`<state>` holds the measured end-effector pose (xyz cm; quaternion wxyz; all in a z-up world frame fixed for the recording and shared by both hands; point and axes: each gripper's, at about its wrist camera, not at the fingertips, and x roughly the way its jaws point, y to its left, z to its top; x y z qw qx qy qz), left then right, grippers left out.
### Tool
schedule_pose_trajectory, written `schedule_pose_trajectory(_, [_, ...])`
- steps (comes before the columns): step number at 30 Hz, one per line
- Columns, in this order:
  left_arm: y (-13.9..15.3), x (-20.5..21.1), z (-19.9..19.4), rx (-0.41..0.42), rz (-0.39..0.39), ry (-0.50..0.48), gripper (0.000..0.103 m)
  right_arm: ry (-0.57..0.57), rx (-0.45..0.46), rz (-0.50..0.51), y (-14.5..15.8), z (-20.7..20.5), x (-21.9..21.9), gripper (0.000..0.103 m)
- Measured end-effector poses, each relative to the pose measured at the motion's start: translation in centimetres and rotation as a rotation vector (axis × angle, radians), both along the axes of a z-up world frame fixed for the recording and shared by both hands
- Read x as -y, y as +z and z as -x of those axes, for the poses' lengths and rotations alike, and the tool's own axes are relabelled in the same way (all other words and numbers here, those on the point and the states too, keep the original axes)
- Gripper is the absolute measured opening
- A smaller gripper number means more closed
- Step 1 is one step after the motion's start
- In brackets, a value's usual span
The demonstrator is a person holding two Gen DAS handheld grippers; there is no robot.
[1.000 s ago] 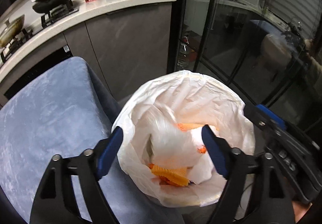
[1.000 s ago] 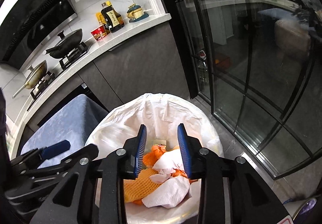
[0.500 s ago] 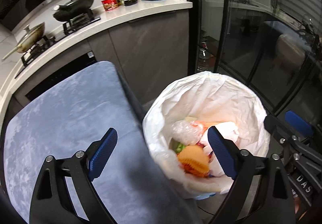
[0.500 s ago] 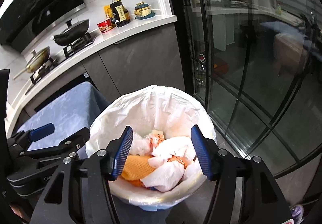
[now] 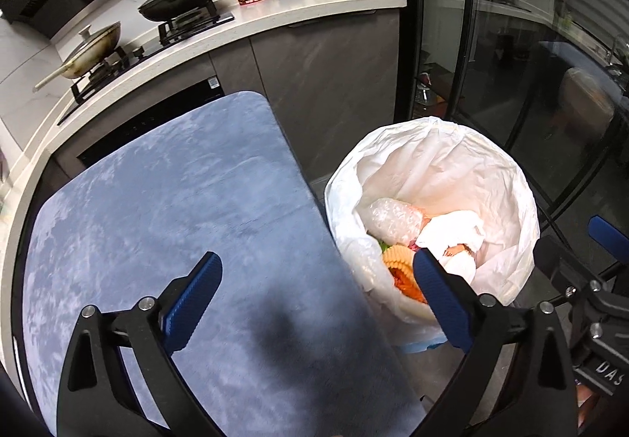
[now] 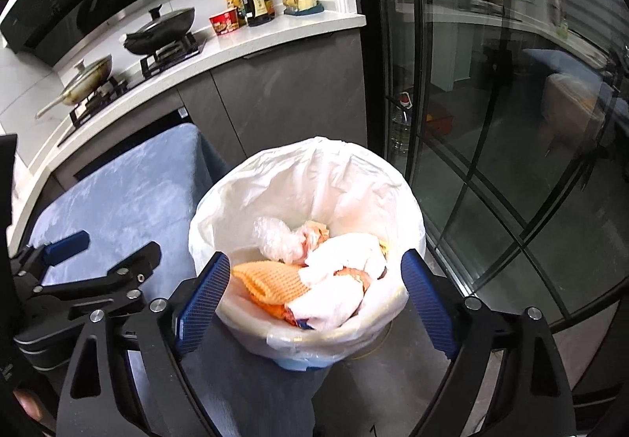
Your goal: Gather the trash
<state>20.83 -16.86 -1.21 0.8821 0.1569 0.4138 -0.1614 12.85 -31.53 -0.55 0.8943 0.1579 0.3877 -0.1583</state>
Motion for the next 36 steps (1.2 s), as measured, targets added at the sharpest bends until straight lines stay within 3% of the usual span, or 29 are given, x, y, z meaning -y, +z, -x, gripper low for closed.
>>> schedule_pose_trajectory(5, [0.6, -0.7, 0.7, -0.001, 0.002, 0.016, 0.095, 0.018, -0.007, 0.027, 0.4, 0.5, -0.7, 0.097])
schedule_pose_trajectory(24, [0.9, -1.5, 2.8, -0.033, 0.002, 0.045, 0.095, 0.044, -0.023, 0.132, 2.0, 3.3, -1.4, 0.096])
schedule_pose_trajectory(36, [0.4, -0.8, 4.4, -0.049, -0.004, 0.022, 0.095, 0.058, -0.049, 0.163, 1.0, 4.7, -1.5, 0.097])
